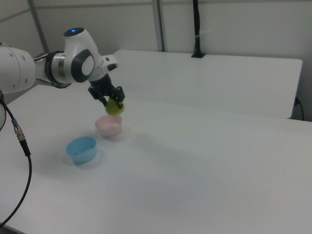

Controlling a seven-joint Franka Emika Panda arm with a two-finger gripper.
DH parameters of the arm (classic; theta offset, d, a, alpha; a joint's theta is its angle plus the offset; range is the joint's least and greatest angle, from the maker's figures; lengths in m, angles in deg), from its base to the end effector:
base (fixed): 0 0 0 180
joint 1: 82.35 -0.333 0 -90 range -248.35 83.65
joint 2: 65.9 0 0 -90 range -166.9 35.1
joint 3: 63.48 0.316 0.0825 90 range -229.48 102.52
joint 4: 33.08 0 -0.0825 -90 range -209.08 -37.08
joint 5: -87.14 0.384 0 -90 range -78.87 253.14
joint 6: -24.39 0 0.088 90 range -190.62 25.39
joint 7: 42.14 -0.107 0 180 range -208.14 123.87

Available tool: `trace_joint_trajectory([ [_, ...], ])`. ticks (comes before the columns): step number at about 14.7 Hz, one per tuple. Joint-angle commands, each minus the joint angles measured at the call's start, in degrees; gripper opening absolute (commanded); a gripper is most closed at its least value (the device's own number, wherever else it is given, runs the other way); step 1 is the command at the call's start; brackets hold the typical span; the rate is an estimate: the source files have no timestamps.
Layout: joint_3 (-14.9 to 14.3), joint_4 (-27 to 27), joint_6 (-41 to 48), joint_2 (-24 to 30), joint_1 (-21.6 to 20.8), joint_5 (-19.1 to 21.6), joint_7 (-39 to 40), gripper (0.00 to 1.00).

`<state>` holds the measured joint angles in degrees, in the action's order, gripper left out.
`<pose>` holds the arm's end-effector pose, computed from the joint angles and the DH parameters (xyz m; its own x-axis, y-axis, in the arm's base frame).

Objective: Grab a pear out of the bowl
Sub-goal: 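Carry the pear away from the bowls and lower it onto the table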

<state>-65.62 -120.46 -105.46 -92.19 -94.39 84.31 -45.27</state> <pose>0.7019 0.1255 0.4232 0.9479 0.1506 0.2806 0.1433 -0.9886 0.0465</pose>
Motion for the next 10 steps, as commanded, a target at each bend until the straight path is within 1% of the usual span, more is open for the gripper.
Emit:
trace_joint_trajectory([
  [1,-0.2,-1.0,0.4,0.8,3.9,-0.9,2.9,0.39],
  [5,-0.2,-1.0,-0.3,0.2,10.0,-0.9,9.1,0.39],
  [7,-0.2,-1.3,-3.1,-0.4,12.2,-0.9,10.5,0.39],
  [10,-0.2,-1.4,-5.8,-3.0,13.3,-0.9,10.8,0.39],
])
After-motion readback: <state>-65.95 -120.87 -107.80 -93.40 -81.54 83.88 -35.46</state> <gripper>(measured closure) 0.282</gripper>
